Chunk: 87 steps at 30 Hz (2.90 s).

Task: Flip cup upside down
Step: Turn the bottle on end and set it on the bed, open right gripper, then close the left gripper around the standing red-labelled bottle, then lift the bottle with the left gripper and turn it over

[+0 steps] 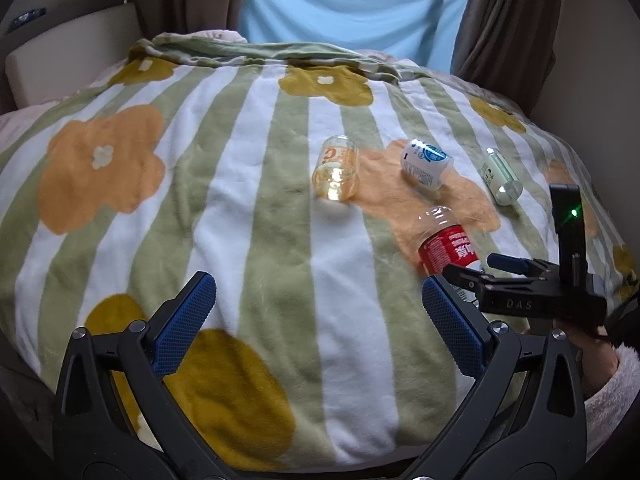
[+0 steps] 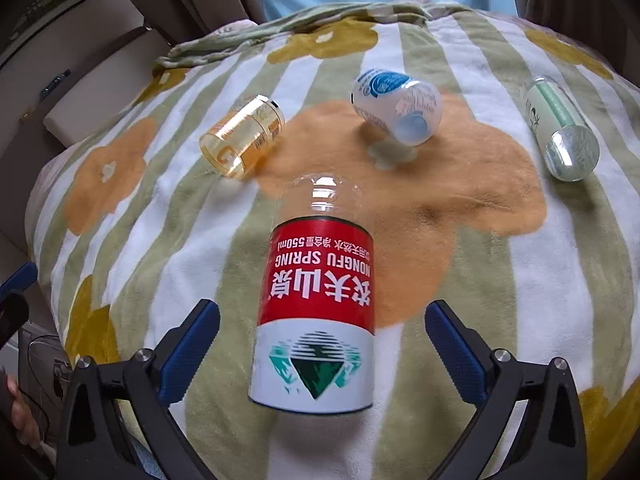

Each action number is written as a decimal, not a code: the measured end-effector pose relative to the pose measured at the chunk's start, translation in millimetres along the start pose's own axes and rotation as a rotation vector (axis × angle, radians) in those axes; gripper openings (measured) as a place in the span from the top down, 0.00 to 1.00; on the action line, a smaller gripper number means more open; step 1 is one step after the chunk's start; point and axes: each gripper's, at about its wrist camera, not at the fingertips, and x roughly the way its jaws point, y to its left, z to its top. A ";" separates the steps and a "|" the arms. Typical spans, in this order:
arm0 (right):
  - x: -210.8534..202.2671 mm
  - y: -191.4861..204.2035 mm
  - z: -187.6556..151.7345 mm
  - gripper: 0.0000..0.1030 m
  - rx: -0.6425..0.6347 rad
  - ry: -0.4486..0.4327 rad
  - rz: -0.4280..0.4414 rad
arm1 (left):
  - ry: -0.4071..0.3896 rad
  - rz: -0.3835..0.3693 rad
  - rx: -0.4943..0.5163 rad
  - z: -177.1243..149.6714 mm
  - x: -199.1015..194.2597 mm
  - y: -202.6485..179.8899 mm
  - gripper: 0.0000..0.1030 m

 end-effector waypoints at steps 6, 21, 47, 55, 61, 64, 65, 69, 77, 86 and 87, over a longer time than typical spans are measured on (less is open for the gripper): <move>-62.9 -13.3 -22.9 0.01 -0.087 -0.204 -0.036 | 0.082 -0.034 0.081 44.3 12.7 -48.0 0.00; -167.9 -45.2 -74.9 0.00 0.016 -0.593 -0.039 | 0.700 -0.027 0.104 59.9 175.4 -150.1 0.00; -178.5 -75.4 -98.0 0.00 0.089 -0.596 0.023 | 0.566 -0.066 0.039 30.8 166.4 -143.3 0.44; -165.6 -75.7 -95.7 0.00 0.076 -0.571 0.032 | 0.028 -0.178 0.144 45.3 97.9 -142.1 0.44; -150.3 -77.8 -102.3 0.00 0.054 -0.514 0.006 | -0.115 -0.130 0.102 15.4 119.1 -142.0 0.44; -146.8 -81.3 -105.5 0.00 0.060 -0.503 0.001 | -0.102 -0.109 0.105 7.3 127.0 -141.2 0.44; -145.4 -81.8 -105.6 0.00 0.058 -0.499 -0.002 | -0.097 -0.113 0.101 5.4 129.3 -140.1 0.44; -139.0 -81.0 -103.0 0.00 0.051 -0.485 -0.008 | -0.093 -0.112 0.120 -0.5 131.8 -140.4 0.44; -127.6 -72.2 -99.1 0.00 0.044 -0.463 0.019 | -0.047 -0.113 0.147 -4.4 123.4 -142.1 0.44; -118.9 -66.4 -96.5 0.00 0.034 -0.436 0.018 | 0.018 -0.139 0.144 -9.4 118.8 -138.5 0.44; -118.4 -66.5 -96.2 0.00 0.034 -0.434 0.017 | 0.026 -0.142 0.139 -9.2 119.4 -137.9 0.44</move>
